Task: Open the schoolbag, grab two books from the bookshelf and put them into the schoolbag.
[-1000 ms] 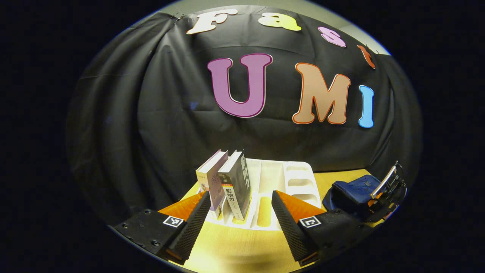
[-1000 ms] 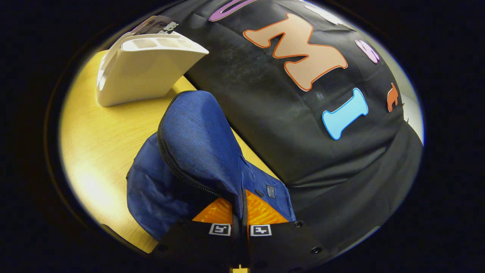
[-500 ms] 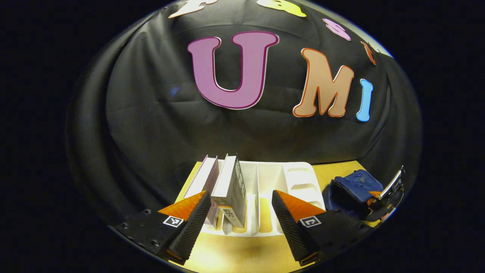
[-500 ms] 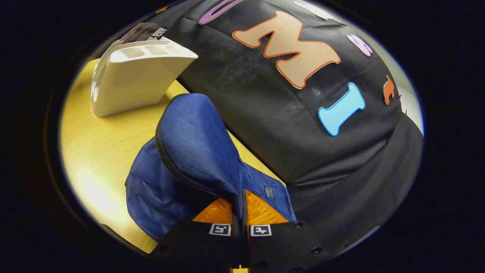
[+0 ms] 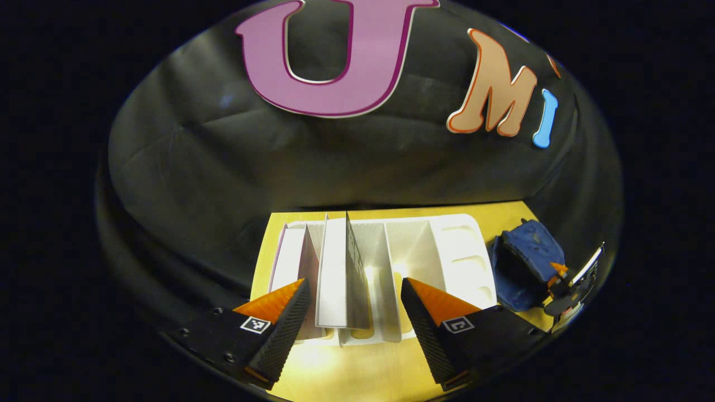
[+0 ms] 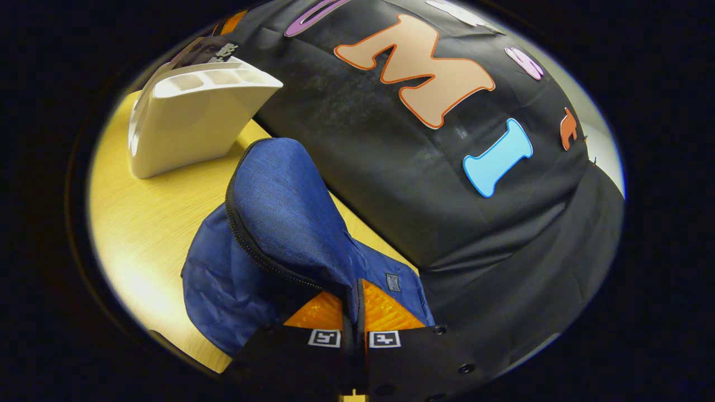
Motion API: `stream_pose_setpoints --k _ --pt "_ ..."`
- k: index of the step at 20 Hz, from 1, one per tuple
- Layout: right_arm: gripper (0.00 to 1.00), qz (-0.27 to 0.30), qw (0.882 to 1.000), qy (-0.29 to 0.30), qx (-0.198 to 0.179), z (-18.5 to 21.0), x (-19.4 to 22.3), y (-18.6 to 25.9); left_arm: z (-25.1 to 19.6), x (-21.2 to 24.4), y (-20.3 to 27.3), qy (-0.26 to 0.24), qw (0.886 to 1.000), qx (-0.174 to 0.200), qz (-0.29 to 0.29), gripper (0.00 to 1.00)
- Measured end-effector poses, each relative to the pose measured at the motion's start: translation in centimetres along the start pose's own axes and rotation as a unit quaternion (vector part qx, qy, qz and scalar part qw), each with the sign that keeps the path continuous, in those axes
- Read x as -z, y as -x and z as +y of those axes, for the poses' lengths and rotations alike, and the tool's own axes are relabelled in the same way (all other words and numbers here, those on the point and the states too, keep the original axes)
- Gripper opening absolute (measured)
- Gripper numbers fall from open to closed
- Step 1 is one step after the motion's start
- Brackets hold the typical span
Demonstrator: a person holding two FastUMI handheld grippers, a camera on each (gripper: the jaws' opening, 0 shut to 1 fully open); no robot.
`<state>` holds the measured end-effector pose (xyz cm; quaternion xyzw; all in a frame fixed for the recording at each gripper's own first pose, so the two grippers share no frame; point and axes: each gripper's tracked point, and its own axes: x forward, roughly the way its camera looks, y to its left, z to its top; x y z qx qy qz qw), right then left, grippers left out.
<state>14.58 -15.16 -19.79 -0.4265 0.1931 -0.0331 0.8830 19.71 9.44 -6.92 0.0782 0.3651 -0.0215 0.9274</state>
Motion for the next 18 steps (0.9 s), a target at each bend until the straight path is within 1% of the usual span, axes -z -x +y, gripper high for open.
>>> stream_pose_setpoints --k 2,4,6,8,9,10,11,12,13,14,15,16,17,18 --pt "0.01 0.0 1.0 -0.001 0.001 -0.1 0.0 0.1 -0.2 0.4 -0.7 -0.019 0.999 0.001 0.026 0.95" --pt "0.01 0.0 1.0 -0.001 0.002 -0.2 -0.1 0.1 -0.4 0.6 -1.2 -0.026 0.998 0.009 0.051 0.93" --pt "0.01 0.0 1.0 -0.002 0.003 -0.4 -0.1 0.1 -0.1 1.0 -1.8 -0.03 0.997 0.008 0.074 0.92" --pt "0.01 0.0 1.0 -0.004 0.004 -0.5 -0.2 0.2 -0.1 2.1 -2.8 -0.031 0.993 0.012 0.11 0.88" --pt "0.01 0.001 1.0 -0.005 0.005 -0.5 -0.2 0.2 0.0 2.7 -3.3 -0.033 0.991 0.012 0.128 0.82" --pt "0.01 0.001 1.0 -0.005 0.005 -0.5 -0.1 0.2 0.4 3.3 -3.6 -0.039 0.988 0.012 0.15 0.82" --pt "0.01 0.001 1.0 -0.004 0.005 -0.4 -0.2 0.2 0.5 3.7 -3.8 -0.044 0.985 0.01 0.166 0.74" --pt "0.08 0.001 1.0 -0.003 0.006 -0.6 -0.1 0.3 0.7 3.9 -4.2 -0.049 0.982 0.008 0.181 0.7" --pt "0.05 0.001 1.0 -0.002 0.007 -0.5 -0.2 0.3 1.0 4.2 -4.8 -0.055 0.98 0.004 0.192 0.57" --pt "0.05 0.001 1.0 -0.003 0.007 -0.6 -0.2 0.3 1.1 4.4 -4.7 -0.057 0.978 0.005 0.202 0.55" --pt "0.05 0.001 1.0 -0.003 0.007 -0.6 -0.2 0.3 0.8 4.6 -5.2 -0.056 0.976 0.011 0.211 0.46" --pt "0.01 0.001 1.0 -0.002 0.007 -0.7 -0.1 0.3 0.3 4.8 -5.4 -0.05 0.974 0.018 0.218 0.48" --pt "0.05 0.001 1.0 -0.002 0.007 -0.7 -0.2 0.4 0.1 4.8 -5.2 -0.043 0.973 0.022 0.227 0.43" --pt "0.05 0.0 1.0 -0.001 0.008 -0.7 -0.1 0.4 -0.1 4.8 -5.3 -0.043 0.971 0.024 0.233 0.42"
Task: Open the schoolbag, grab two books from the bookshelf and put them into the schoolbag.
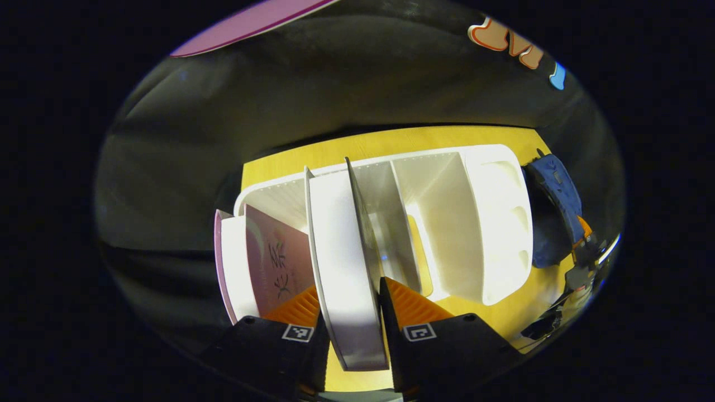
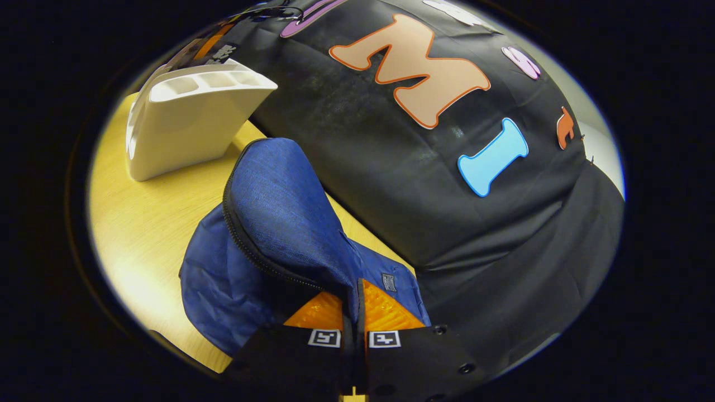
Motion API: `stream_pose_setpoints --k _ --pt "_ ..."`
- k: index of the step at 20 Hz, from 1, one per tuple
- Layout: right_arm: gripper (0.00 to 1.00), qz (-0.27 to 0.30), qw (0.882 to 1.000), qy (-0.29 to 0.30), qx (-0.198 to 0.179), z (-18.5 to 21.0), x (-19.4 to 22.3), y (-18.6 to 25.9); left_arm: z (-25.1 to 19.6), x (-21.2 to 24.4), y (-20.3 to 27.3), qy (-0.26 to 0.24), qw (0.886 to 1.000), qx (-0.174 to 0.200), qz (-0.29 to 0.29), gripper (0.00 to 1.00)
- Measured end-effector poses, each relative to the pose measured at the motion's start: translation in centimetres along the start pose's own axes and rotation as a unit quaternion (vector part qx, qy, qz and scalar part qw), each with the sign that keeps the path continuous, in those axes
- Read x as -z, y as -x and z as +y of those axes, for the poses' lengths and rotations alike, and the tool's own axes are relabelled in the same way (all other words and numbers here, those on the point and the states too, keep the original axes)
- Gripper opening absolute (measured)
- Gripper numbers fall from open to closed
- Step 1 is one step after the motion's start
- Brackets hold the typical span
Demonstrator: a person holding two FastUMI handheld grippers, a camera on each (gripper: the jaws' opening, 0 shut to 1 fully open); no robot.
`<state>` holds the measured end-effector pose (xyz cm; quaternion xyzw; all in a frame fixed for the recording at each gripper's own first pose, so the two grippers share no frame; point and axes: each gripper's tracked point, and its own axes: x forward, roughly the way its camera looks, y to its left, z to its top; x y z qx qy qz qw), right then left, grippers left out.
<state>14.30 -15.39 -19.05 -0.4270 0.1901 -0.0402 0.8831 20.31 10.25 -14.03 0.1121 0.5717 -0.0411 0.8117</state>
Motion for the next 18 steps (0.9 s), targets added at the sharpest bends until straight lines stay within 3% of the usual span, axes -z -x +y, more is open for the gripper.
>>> stream_pose_setpoints --k 8,10,11,12,13,14,16,17,18 --pt "0.08 -0.002 1.0 0.007 0.001 0.1 -0.1 0.1 -0.5 1.0 0.6 0.032 0.999 -0.012 0.037 0.29" --pt "0.05 -0.003 1.0 0.006 0.002 0.1 -0.1 0.0 -0.2 1.5 1.4 0.041 0.998 -0.026 0.042 0.31" --pt "0.08 -0.003 1.0 0.006 0.002 0.1 -0.1 0.1 -0.5 1.6 1.6 0.045 0.998 -0.028 0.042 0.31" --pt "0.05 -0.004 1.0 0.006 0.001 0.1 -0.1 0.1 -0.8 1.5 2.0 0.049 0.998 -0.025 0.039 0.31" --pt "0.08 -0.004 1.0 0.006 0.001 0.1 -0.1 0.1 -1.4 1.5 2.5 0.06 0.997 -0.018 0.037 0.31" --pt "0.01 -0.005 1.0 0.006 0.0 0.1 -0.1 0.1 -2.0 1.6 3.3 0.074 0.996 -0.008 0.04 0.31" --pt "0.05 -0.006 1.0 0.006 0.0 0.1 -0.1 0.1 -3.1 1.8 5.1 0.09 0.995 0.008 0.042 0.34" --pt "0.01 -0.007 1.0 0.005 0.0 0.1 -0.2 0.1 -3.4 1.9 5.8 0.087 0.995 0.008 0.038 0.28" --pt "0.05 -0.008 1.0 0.004 0.001 0.0 -0.2 0.1 -3.6 2.1 6.5 0.081 0.996 0.006 0.035 0.31"
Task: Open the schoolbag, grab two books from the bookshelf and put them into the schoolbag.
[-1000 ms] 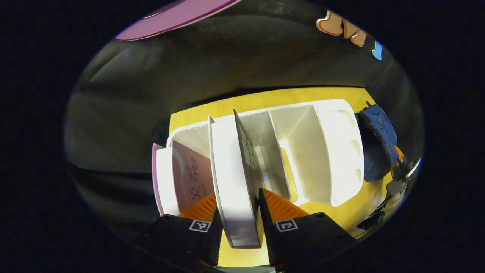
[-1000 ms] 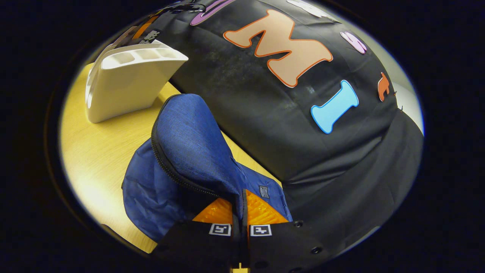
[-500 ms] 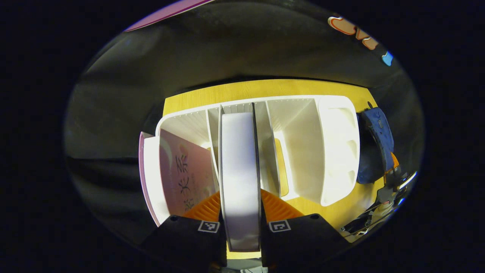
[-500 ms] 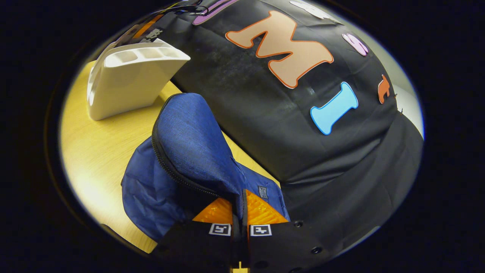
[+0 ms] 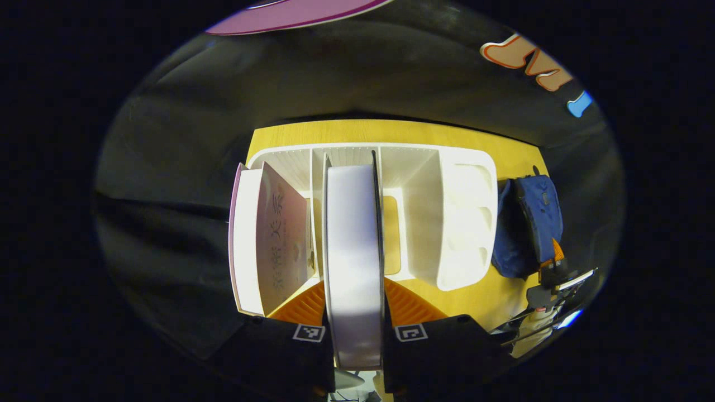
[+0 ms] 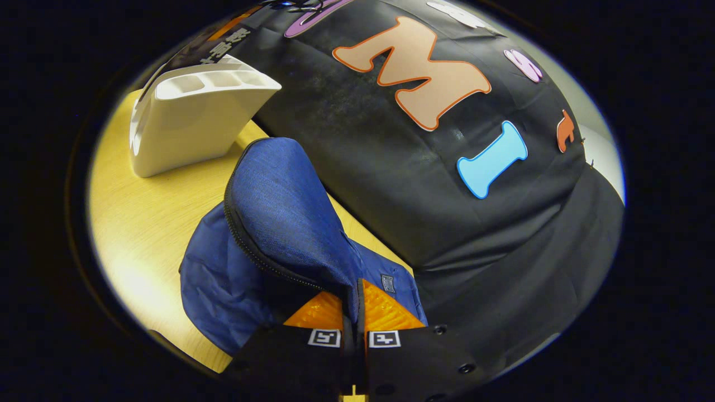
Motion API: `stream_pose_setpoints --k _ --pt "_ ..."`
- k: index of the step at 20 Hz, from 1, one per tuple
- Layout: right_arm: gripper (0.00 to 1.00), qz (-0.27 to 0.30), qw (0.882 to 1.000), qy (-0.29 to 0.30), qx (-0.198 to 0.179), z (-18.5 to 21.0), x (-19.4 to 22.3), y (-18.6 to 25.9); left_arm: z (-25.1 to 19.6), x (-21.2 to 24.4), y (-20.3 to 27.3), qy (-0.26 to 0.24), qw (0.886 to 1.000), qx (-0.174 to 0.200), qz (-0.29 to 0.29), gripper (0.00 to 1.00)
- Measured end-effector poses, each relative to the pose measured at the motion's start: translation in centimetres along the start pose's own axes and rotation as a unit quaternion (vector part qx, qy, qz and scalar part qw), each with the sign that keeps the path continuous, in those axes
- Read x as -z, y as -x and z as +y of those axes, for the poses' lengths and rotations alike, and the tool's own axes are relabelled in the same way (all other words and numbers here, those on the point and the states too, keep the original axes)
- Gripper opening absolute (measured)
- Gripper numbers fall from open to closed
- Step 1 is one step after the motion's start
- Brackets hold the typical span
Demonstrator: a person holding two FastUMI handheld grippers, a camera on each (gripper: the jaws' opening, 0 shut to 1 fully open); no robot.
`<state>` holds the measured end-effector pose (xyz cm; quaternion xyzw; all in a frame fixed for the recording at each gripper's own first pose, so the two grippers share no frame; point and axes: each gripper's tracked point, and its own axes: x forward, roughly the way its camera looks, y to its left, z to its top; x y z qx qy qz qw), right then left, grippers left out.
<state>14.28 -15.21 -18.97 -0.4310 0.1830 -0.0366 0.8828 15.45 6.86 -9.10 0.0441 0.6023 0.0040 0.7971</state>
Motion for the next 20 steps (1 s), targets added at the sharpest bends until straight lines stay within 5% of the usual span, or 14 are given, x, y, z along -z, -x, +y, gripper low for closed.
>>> stream_pose_setpoints --k 11,16,20 --pt "0.03 -0.006 1.0 -0.013 0.004 0.0 0.5 0.2 -2.4 -0.2 10.7 -0.065 0.995 -0.012 -0.068 0.3" --pt "0.01 -0.009 0.999 -0.043 0.009 -0.5 0.5 0.4 -6.8 0.3 12.8 -0.06 0.992 0.049 -0.103 0.3" --pt "0.05 -0.009 0.997 -0.073 0.01 -1.6 0.5 0.7 -13.4 0.9 12.6 -0.021 0.981 0.155 -0.114 0.3"
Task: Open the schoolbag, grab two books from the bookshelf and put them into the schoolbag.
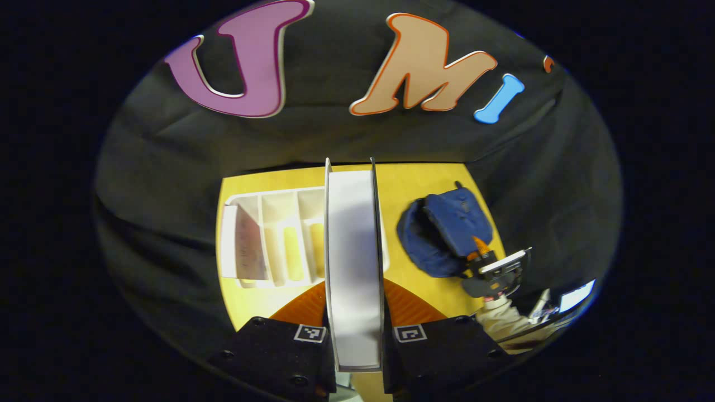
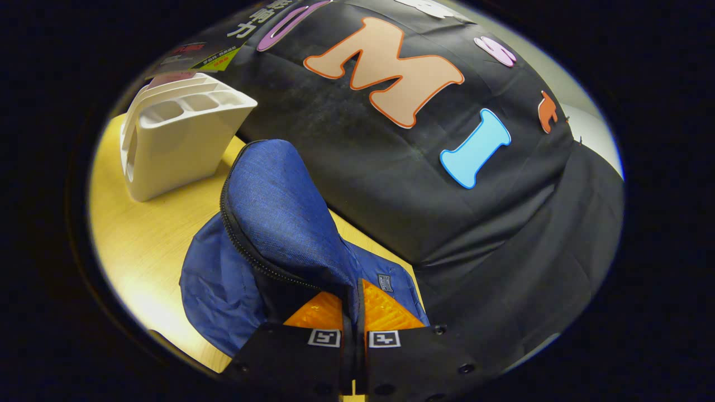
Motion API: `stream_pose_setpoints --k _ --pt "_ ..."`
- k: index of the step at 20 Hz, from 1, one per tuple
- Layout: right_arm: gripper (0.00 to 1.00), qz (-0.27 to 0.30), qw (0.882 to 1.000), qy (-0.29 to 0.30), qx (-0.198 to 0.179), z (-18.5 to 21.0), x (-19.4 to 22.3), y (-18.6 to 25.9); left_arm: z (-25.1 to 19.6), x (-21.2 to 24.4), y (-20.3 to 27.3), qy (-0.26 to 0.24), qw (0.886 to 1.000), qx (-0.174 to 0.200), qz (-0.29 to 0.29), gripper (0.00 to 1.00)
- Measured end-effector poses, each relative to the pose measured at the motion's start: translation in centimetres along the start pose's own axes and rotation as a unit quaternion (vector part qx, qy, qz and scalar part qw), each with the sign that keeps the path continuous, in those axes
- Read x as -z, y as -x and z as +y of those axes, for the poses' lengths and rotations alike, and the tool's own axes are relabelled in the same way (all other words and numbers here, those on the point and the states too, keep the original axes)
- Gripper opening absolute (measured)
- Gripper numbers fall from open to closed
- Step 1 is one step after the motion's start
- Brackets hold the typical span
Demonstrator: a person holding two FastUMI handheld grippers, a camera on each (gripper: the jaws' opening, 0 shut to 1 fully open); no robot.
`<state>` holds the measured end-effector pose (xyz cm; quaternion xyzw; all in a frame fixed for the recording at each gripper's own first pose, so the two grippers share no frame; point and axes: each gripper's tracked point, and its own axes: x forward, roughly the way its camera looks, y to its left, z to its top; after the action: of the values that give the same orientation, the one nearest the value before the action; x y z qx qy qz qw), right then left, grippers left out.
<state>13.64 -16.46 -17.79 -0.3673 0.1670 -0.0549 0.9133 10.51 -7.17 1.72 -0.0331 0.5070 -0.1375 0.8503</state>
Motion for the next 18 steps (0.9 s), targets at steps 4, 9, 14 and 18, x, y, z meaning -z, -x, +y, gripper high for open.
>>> stream_pose_setpoints --k 4,9,14,18 --pt "0.01 0.004 0.999 -0.052 0.003 -0.8 -0.1 0.1 -4.6 0.5 -4.6 0.03 0.996 0.078 -0.021 0.28" --pt "0.01 0.007 0.994 -0.106 0.009 -1.7 -0.4 0.0 -9.9 1.6 -11.1 0.071 0.986 0.149 -0.036 0.3" --pt "0.04 0.003 0.993 -0.114 0.013 -2.1 -0.7 0.1 -12.6 2.5 -18.1 0.127 0.973 0.188 -0.053 0.31" --pt "0.02 -0.001 0.993 -0.121 0.015 -2.3 -0.9 0.2 -14.8 3.0 -23.3 0.158 0.959 0.223 -0.08 0.29"
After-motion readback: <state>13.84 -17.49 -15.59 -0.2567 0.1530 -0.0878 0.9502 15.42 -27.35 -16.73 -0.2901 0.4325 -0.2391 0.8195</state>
